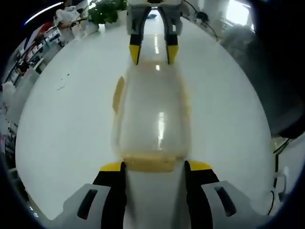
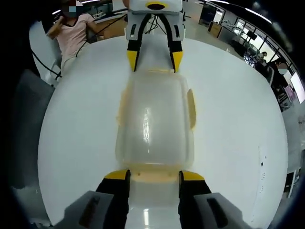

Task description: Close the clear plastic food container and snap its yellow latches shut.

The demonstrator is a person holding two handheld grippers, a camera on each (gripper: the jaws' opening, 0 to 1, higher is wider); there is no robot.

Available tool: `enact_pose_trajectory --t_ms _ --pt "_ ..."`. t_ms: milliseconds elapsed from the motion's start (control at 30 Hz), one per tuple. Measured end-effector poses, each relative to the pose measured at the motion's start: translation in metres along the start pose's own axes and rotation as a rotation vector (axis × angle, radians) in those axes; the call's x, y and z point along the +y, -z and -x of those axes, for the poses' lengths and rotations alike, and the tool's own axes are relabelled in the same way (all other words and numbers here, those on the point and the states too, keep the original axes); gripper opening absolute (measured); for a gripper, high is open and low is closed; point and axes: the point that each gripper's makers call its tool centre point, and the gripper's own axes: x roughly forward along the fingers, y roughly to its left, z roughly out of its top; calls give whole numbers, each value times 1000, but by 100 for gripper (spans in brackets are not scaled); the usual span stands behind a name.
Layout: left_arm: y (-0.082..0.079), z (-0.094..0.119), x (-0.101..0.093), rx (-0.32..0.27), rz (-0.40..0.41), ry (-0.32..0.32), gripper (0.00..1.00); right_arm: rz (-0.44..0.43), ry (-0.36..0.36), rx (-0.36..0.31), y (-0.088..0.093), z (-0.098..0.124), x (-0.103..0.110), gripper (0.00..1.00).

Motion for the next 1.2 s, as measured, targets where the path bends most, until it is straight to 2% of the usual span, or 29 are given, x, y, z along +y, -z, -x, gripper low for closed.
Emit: enact_pose_trajectory --t_ms 100,200,300,467,600,967,1100,1200 --pt "-2 -1 -4 22 -35 13 43 -13 -20 6 -1 -3 1 38" --pt "-1 0 -1 20 -34 9 38 -14 -33 15 -2 -6 4 38" --pt "-1 1 -1 12 -36 6 38 -11 -34 9 0 -5 3 38" --pt "-1 0 -1 38 -41 2 38 -4 -39 0 1 -6 2 38" --pt "-1 0 -1 19 -35 6 38 -2 -43 12 1 -6 2 37" --pt "0 2 0 21 7 -13 36 9 -42 34 1 -5 2 36" --pt "-1 4 -3 39 -10 -11 35 15 -46 35 0 -4 4 36" --pt "-5 8 -4 29 -2 -13 35 24 -40 41 1 0 5 36"
